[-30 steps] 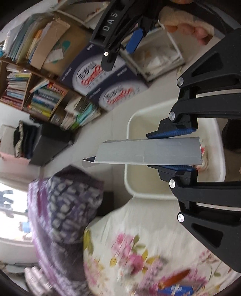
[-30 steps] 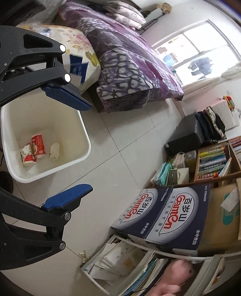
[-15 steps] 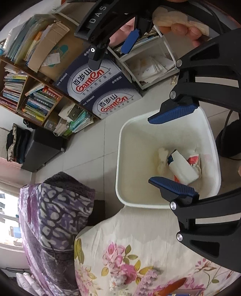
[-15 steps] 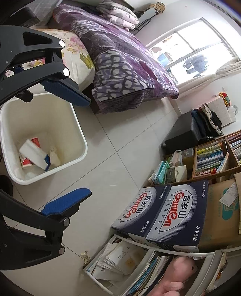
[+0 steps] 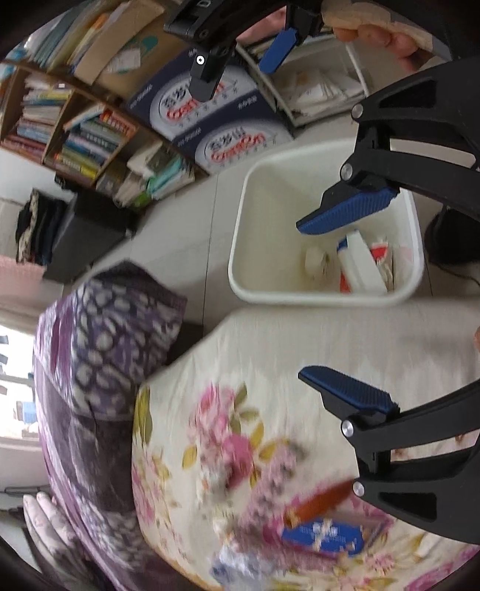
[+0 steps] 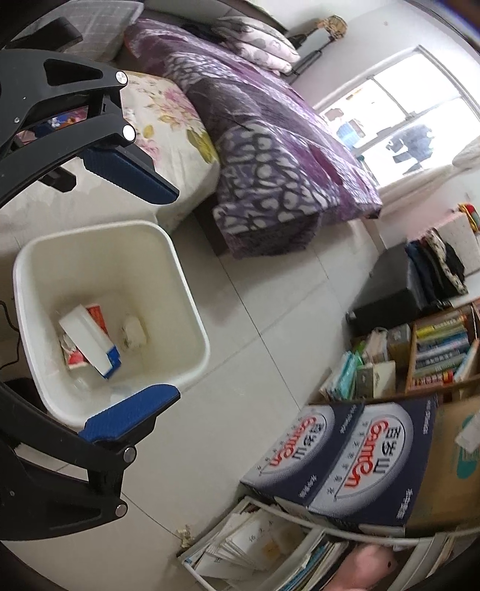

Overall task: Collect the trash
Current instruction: 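Grasp the blue biscuit box with the left tool while the right tool grasps the orange peel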

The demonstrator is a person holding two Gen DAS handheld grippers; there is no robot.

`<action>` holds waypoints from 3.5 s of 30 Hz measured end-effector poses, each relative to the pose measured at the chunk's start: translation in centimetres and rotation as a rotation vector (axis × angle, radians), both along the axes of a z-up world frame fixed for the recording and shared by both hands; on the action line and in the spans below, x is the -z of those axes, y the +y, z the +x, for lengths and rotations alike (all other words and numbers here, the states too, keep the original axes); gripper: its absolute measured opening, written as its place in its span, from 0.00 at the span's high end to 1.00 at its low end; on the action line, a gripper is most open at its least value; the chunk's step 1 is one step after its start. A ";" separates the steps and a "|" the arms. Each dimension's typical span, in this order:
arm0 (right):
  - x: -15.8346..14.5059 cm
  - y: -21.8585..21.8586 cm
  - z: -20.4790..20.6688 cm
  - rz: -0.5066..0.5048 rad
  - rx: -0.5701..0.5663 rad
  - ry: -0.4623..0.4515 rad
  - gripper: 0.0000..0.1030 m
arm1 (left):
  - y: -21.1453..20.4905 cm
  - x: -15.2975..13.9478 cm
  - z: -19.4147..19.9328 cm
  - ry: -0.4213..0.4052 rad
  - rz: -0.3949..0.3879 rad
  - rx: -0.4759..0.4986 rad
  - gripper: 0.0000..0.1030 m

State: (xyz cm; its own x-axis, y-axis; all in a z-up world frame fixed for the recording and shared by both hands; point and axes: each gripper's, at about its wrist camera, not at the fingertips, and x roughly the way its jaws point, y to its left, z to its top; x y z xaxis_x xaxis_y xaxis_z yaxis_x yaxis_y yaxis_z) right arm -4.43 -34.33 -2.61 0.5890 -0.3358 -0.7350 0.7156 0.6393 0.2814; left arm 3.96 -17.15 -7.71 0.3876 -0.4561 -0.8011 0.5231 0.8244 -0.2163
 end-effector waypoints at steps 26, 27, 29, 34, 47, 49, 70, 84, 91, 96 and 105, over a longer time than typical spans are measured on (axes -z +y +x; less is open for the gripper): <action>4.5 11.5 9.3 0.049 -0.296 0.154 0.09 | 14.5 6.6 7.8 0.141 0.438 -0.102 0.24; 4.7 11.9 9.5 0.048 -0.306 0.160 0.09 | 14.7 7.1 7.9 0.149 0.450 -0.100 0.24; 5.0 12.6 10.0 0.049 -0.330 0.172 0.09 | 15.1 8.1 8.1 0.175 0.447 -0.093 0.24; 6.2 14.5 11.2 0.047 -0.384 0.205 0.09 | 15.9 8.8 7.6 0.131 0.466 -0.073 0.47; 9.2 21.0 13.6 -0.004 -0.621 0.274 0.09 | 21.8 6.3 5.7 0.136 0.415 -0.081 0.47; 9.6 22.3 13.9 -0.019 -0.672 0.279 0.09 | 22.6 5.9 5.6 0.137 0.410 -0.094 0.50; 13.7 29.2 18.7 -0.087 -0.843 0.241 0.09 | 32.0 2.6 6.2 0.156 0.294 -0.319 0.50; 14.2 30.7 19.8 -0.215 -0.832 0.192 0.57 | 33.3 2.3 6.4 0.155 0.275 -0.366 0.50; 11.6 29.8 18.6 -0.156 -0.821 0.122 0.67 | 32.9 0.4 6.3 0.094 0.233 -0.403 0.50; 9.8 29.7 17.9 -0.151 -0.825 0.082 0.69 | 32.3 -0.9 6.3 0.034 0.212 -0.433 0.50; 6.4 29.1 16.1 -0.168 -0.809 -0.005 0.70 | 31.2 -3.2 6.3 -0.063 0.151 -0.502 0.50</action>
State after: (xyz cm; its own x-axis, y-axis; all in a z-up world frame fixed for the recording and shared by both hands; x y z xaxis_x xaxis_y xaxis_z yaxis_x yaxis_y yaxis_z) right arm 11.72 -5.26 -9.04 0.6988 0.0884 -0.7098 0.0153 0.9903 0.1384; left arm 10.23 14.03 -4.54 0.5786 -0.0833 -0.8113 0.0638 0.9963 -0.0568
